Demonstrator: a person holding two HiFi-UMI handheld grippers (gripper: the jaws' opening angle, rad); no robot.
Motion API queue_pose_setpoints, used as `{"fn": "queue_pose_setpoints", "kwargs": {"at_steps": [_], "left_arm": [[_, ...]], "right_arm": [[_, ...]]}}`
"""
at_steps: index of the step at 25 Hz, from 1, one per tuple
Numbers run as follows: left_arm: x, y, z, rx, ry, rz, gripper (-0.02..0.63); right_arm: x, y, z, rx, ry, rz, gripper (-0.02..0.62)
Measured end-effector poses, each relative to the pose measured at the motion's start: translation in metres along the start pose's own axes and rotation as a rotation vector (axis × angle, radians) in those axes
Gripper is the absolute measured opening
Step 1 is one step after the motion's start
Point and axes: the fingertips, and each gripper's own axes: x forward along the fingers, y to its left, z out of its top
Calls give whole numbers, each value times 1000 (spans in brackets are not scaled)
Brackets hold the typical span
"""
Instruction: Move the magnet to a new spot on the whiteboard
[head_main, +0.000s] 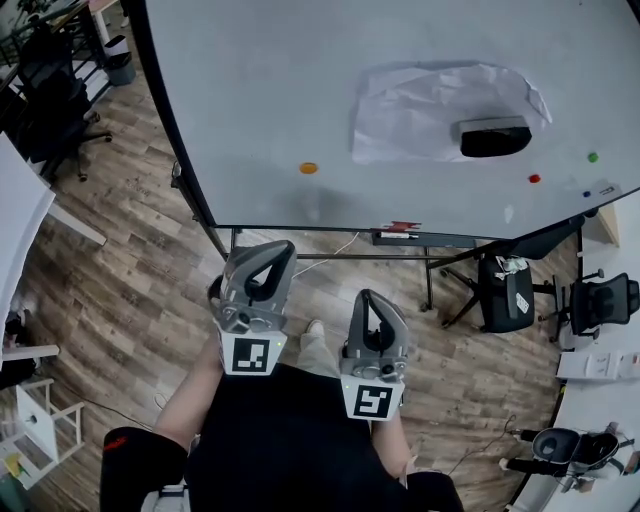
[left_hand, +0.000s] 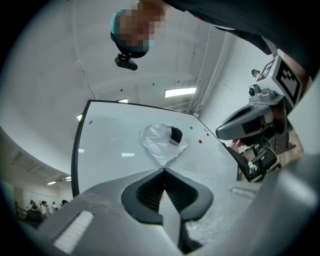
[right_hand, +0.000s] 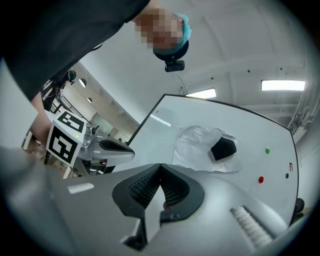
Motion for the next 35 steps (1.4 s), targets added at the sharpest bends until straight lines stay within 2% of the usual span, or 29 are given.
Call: {"fn": "queue_pose_setpoints", "kwargs": {"at_steps": [18,35], "left_arm": [[58,12,-39,2,92,147,0],[81,18,-69,-24,160,270,0]], "right_arm": [[48,-37,-42,17,9,154,2],[72,-44,-63,18,-17,281,2]]}}
